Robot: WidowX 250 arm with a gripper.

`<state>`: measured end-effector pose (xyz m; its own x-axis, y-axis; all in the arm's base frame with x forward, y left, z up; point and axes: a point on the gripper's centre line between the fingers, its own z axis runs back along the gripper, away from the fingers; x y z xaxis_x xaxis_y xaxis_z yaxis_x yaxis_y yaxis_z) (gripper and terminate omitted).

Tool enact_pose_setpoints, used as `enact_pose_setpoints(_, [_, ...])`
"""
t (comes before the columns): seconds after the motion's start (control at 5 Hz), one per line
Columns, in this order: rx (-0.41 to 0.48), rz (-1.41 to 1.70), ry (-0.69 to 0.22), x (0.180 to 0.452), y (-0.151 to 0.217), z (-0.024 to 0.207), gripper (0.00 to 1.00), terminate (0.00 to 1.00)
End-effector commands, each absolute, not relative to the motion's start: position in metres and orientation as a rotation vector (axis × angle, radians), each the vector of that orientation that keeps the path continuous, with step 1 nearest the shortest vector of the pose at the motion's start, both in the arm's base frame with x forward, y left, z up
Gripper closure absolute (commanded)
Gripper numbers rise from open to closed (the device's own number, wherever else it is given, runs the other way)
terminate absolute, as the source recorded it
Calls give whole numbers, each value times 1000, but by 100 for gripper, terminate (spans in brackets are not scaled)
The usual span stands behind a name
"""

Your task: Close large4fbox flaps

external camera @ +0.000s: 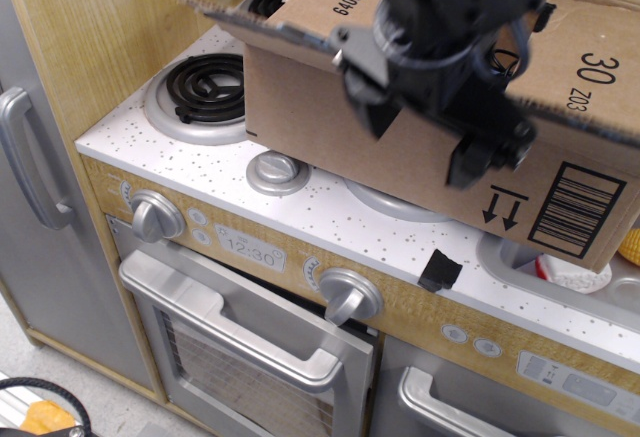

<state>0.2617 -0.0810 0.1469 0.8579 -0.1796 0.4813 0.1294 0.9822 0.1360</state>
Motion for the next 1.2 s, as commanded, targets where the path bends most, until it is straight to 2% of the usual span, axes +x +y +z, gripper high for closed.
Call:
enact_pose_setpoints(0.0, [115, -282, -598, 307, -73, 173, 0, 0])
enact_pose_setpoints(0.4, [68, -383, -647, 360, -66, 163, 0, 0])
enact_pose_setpoints(0.6, [30, -411, -637, 378, -63, 148, 0, 0])
enact_pose_setpoints(0.8, [-37, -436, -620, 384, -59, 125, 0, 0])
enact_pose_setpoints(1.0, [-48, -422, -571, 381, -61, 118, 0, 100])
